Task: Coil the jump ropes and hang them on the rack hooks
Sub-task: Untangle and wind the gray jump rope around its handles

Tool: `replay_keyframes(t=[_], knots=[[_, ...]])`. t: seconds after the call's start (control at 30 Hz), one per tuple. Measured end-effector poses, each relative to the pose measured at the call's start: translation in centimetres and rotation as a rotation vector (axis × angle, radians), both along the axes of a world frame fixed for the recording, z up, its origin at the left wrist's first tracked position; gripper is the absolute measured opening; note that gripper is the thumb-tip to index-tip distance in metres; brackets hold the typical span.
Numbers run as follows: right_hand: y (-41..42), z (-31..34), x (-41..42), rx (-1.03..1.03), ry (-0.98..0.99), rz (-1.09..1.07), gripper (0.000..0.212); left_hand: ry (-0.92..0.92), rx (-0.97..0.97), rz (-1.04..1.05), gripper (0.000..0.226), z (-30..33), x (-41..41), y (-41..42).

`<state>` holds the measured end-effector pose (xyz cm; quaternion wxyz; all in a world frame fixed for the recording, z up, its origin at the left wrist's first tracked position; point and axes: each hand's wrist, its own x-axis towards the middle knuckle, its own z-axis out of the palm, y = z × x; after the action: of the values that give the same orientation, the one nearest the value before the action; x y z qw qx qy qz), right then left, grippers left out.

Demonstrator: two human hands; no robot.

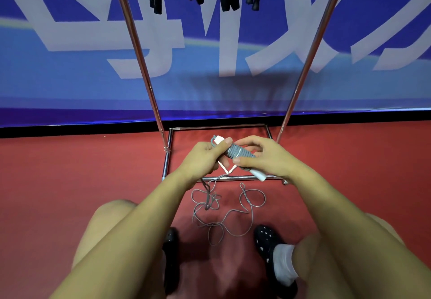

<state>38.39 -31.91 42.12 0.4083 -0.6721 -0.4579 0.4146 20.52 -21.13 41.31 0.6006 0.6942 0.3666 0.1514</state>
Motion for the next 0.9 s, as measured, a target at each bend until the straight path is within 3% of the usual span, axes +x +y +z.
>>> replay_keyframes(t=[0.23, 0.47, 0.57, 0.67, 0.77, 0.9], knots=[[-1.2, 1.2, -0.7, -0.186, 0.573, 0.302, 0.053, -0.087, -0.005, -0.214, 0.060, 1.2, -0.2, -1.1], [-0.6, 1.5, -0.4, -0.059, 0.361, 0.203, 0.043, -0.039, -0.030, -0.078, 0.050, 0.8, 0.1, -0.6], [-0.5, 1.3, -0.1, -0.025, 0.443, 0.156, 0.035, -0.033, -0.019, -0.068, 0.033, 0.5, -0.2, -0.2], [-0.6, 1.5, 0.2, 0.020, 0.564, 0.165, 0.046, -0.023, 0.058, -0.066, 0.019, 0.6, -0.2, -0.2], [-0.5, 1.8, 0.6, 0.061, 0.664, 0.139, 0.059, -0.115, -0.026, -0.015, 0.024, 0.5, 0.0, -0.3], [-0.8, 2.0, 1.1, 0.089, 0.696, 0.128, 0.056, -0.199, 0.002, 0.098, 0.028, 0.7, 0.2, -0.1]])
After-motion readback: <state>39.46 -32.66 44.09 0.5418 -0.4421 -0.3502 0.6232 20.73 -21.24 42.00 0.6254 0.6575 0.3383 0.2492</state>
